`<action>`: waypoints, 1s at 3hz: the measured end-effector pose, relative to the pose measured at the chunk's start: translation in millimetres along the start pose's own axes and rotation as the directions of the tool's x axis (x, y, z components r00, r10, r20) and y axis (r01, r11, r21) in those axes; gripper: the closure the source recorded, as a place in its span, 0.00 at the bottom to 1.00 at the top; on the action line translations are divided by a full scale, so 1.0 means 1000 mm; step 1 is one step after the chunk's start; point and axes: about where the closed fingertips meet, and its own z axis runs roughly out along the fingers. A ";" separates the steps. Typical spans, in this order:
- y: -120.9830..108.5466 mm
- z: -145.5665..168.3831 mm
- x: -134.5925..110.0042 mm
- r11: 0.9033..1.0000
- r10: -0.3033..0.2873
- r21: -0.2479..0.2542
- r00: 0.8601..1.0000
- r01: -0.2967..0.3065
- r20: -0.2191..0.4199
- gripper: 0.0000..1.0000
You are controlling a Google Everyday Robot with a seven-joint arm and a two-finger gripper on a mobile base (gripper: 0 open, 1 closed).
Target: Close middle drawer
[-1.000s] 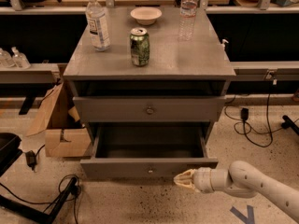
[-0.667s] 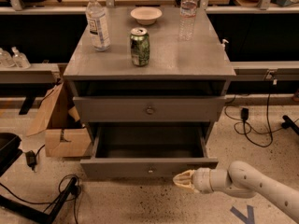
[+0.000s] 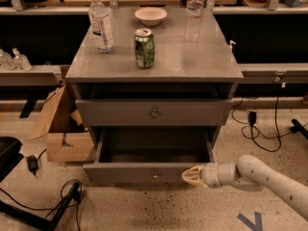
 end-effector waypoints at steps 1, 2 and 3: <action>-0.016 -0.005 0.001 1.000 -0.013 0.019 1.000 0.014 -0.009 1.00; -0.042 -0.009 0.006 0.999 -0.024 0.042 1.000 0.024 -0.012 1.00; -0.041 -0.009 0.006 0.999 -0.024 0.042 1.000 0.024 -0.012 1.00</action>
Offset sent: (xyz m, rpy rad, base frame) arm 0.1478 -0.0718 0.0088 -0.0507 -0.1242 -0.0868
